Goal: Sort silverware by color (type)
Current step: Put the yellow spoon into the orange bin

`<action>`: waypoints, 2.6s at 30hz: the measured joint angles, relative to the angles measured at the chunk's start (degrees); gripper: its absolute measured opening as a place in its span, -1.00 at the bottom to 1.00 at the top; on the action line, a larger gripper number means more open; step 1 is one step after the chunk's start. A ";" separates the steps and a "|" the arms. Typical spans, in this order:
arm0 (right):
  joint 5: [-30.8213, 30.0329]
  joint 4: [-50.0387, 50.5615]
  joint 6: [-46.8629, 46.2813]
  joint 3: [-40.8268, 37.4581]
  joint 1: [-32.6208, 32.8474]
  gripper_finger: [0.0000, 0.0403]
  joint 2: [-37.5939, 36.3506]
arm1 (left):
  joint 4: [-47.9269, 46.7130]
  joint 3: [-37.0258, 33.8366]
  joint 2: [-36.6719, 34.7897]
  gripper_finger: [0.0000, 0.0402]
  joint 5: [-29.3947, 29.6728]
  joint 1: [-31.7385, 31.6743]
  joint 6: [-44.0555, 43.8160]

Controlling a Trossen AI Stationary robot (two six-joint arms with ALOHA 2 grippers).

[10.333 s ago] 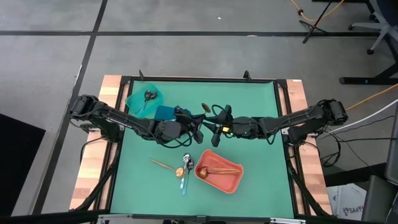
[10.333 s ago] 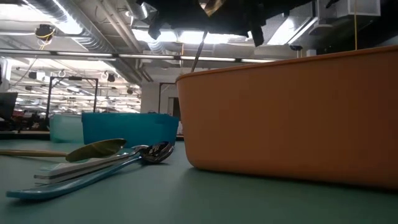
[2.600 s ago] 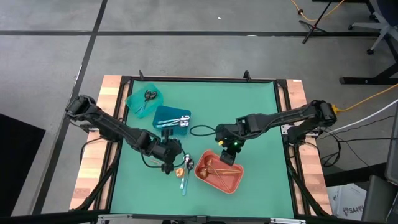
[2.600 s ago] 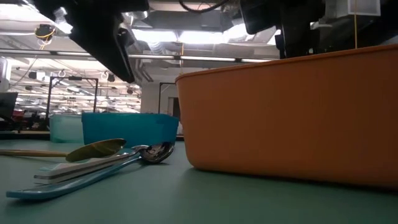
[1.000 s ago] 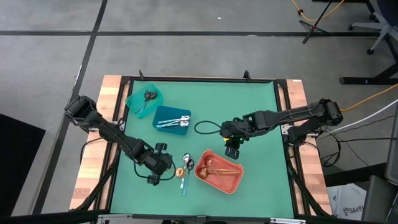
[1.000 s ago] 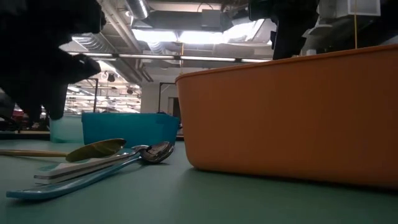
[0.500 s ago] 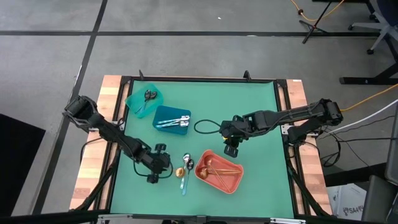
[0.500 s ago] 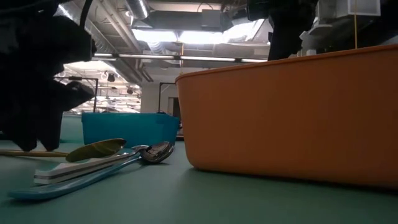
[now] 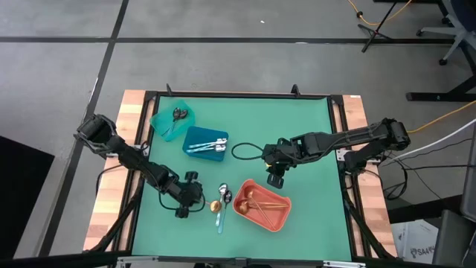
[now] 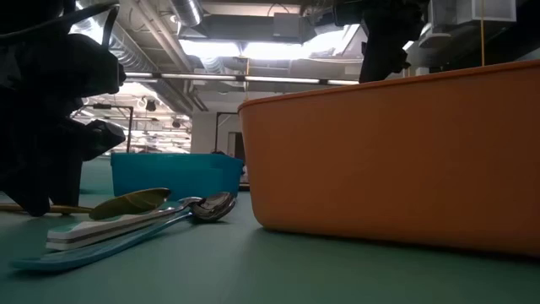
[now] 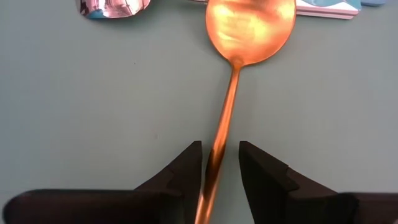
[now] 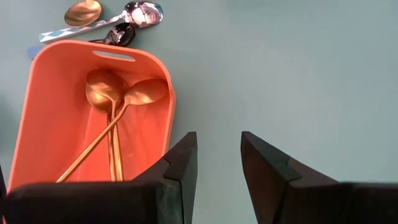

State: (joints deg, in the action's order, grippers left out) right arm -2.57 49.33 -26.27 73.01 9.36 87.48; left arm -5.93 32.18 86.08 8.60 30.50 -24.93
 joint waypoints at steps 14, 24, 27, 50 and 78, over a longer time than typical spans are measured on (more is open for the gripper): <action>0.00 -0.01 0.00 0.00 -0.01 -0.44 0.02 | -0.42 -0.09 0.00 -0.93 1.25 0.00 0.04; 0.00 0.00 0.00 0.00 -0.01 -0.44 0.02 | -0.59 0.08 0.00 -0.92 1.54 0.00 -0.06; -0.02 0.01 0.00 0.00 0.00 -0.44 0.02 | -0.74 0.80 0.06 -0.92 2.40 0.04 -0.19; -0.02 -4.48 0.00 0.00 0.00 -0.44 0.04 | -0.61 6.45 0.13 -0.92 27.15 -0.88 -9.32; -15.75 -20.43 3.21 0.00 -0.02 -0.44 0.04 | 19.51 6.58 0.04 -0.92 49.46 -12.25 -6.72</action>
State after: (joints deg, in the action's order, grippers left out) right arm -18.32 28.90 -23.05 73.01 9.35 87.53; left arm 13.58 38.76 86.13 58.06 18.25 -31.65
